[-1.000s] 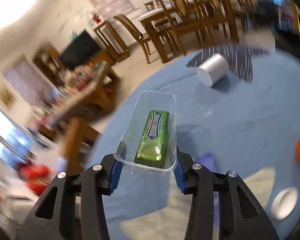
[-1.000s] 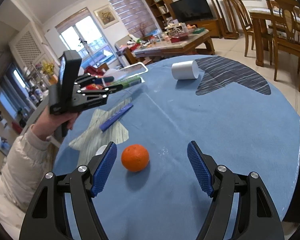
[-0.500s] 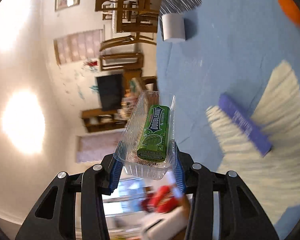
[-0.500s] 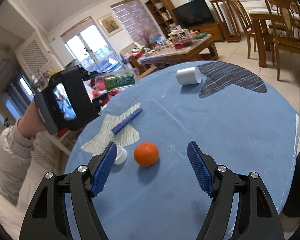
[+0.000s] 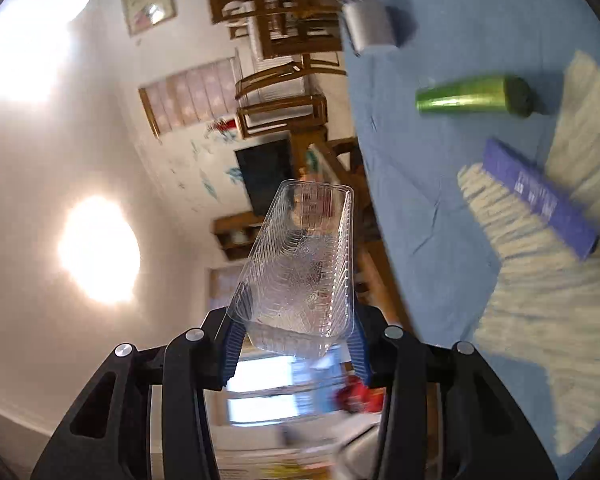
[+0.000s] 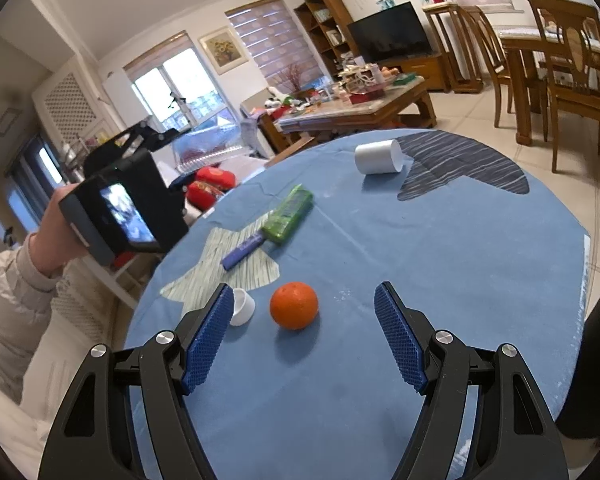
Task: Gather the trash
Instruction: 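Roll the left tool to tip the green gum pack out of the tray, then grasp the orange with the right tool, then carry the empty tray and the orange over the black bin with both tools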
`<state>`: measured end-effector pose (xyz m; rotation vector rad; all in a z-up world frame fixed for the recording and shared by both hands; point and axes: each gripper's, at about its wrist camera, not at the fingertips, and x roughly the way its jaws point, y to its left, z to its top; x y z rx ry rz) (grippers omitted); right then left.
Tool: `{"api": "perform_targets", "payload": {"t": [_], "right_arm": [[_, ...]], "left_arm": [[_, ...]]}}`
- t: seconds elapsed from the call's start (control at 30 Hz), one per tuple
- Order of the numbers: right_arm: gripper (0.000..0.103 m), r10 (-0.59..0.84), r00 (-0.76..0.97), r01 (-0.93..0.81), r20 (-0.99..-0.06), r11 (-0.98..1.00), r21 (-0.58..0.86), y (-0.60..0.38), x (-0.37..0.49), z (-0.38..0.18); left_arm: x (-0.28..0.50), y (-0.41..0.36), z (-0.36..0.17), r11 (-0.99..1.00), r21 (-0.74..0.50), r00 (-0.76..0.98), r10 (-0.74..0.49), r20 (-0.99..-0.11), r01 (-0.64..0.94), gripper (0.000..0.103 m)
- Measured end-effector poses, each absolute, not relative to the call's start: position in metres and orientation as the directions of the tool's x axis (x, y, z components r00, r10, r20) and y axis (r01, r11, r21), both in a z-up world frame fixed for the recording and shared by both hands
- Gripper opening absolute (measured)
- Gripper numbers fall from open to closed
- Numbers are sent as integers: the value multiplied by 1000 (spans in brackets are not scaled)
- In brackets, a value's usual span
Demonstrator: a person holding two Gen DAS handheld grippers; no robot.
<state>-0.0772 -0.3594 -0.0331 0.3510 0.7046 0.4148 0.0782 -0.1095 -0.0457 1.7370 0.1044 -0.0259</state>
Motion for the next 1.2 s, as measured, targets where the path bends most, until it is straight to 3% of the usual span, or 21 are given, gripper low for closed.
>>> {"api": "perform_targets", "payload": {"t": [0.2, 0.37, 0.43, 0.47, 0.63, 0.9, 1.2], "right_arm": [[72, 473, 631, -281, -615, 878, 387, -334, -61, -38], [72, 387, 589, -294, -709, 920, 258, -301, -42, -46], [57, 371, 574, -302, -730, 924, 232, -294, -37, -50], [55, 344, 572, -297, -745, 933, 203, -289, -34, -52], [38, 258, 585, -269, -769, 956, 116, -283, -29, -55], [38, 248, 576, -268, -779, 958, 106, -282, -25, -59], [36, 321, 597, -258, -735, 945, 202, -302, -36, -50]], "left_arm": [[72, -101, -14, 203, 941, 961, 0, -277, 271, 44], [69, -84, 0, 471, 782, 904, -91, -417, 408, 44], [67, -75, 3, 553, 701, 879, -139, -456, 450, 44], [66, -70, 4, 591, 657, 867, -163, -471, 469, 44], [48, -50, -5, 689, 521, 834, -232, -500, 504, 44], [35, -30, -10, 784, 272, 761, -353, -544, 558, 44], [28, -42, -7, 800, 100, 699, -448, -558, 592, 44]]}}
